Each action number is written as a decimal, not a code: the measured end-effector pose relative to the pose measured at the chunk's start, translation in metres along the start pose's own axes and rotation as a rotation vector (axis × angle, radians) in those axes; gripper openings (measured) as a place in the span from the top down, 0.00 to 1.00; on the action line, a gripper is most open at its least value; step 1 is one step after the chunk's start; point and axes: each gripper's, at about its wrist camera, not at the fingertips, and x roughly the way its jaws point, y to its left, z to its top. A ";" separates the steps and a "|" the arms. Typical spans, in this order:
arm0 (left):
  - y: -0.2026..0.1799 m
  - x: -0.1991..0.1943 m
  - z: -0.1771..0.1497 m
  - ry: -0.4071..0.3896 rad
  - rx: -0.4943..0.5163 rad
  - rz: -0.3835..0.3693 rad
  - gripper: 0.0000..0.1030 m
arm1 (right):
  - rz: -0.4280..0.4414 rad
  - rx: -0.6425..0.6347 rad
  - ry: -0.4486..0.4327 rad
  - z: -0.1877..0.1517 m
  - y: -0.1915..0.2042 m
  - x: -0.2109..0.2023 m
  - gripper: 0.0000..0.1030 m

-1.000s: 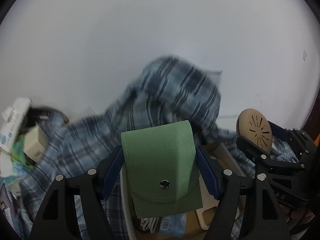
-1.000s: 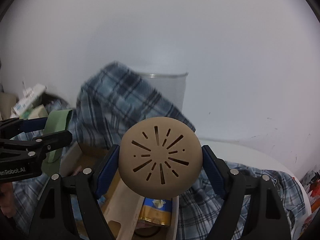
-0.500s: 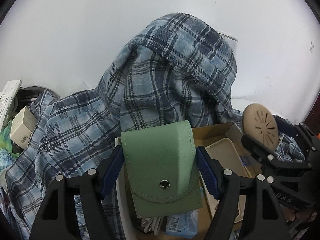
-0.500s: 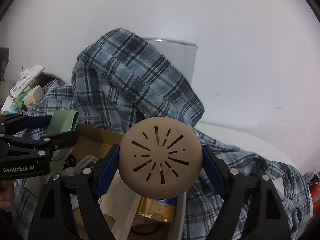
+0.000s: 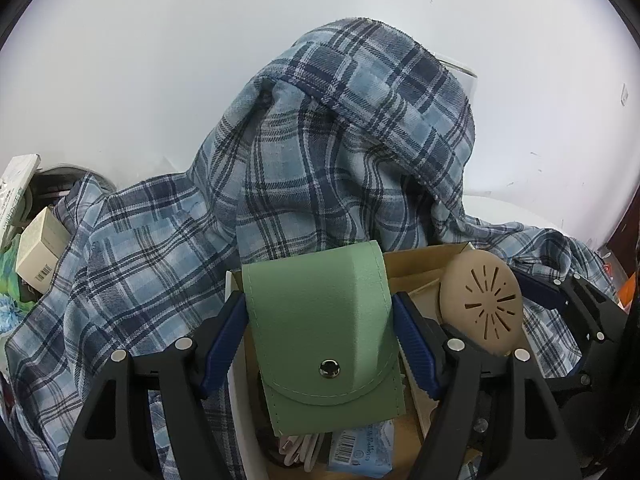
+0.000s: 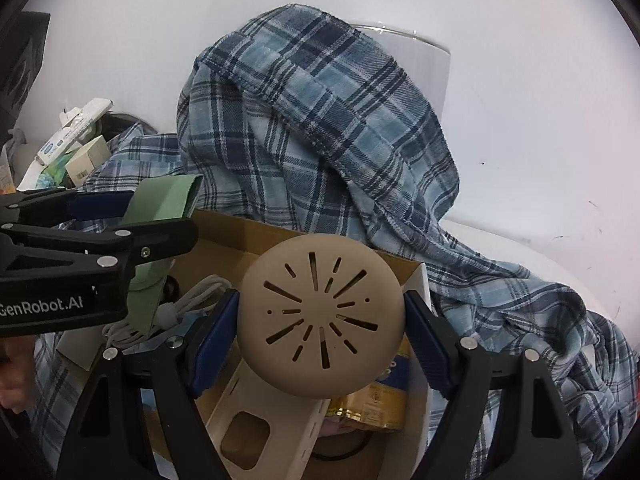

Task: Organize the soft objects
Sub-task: 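Carry pouch and coaster over the box and release them inside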

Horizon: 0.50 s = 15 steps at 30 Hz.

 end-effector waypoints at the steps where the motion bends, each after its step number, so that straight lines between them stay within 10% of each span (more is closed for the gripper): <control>1: 0.000 0.000 0.000 -0.001 0.000 -0.001 0.28 | -0.003 -0.002 0.000 0.000 0.000 0.000 0.23; 15: -0.002 -0.001 0.001 -0.003 0.004 -0.005 0.28 | -0.030 -0.029 -0.007 0.001 0.006 0.001 0.05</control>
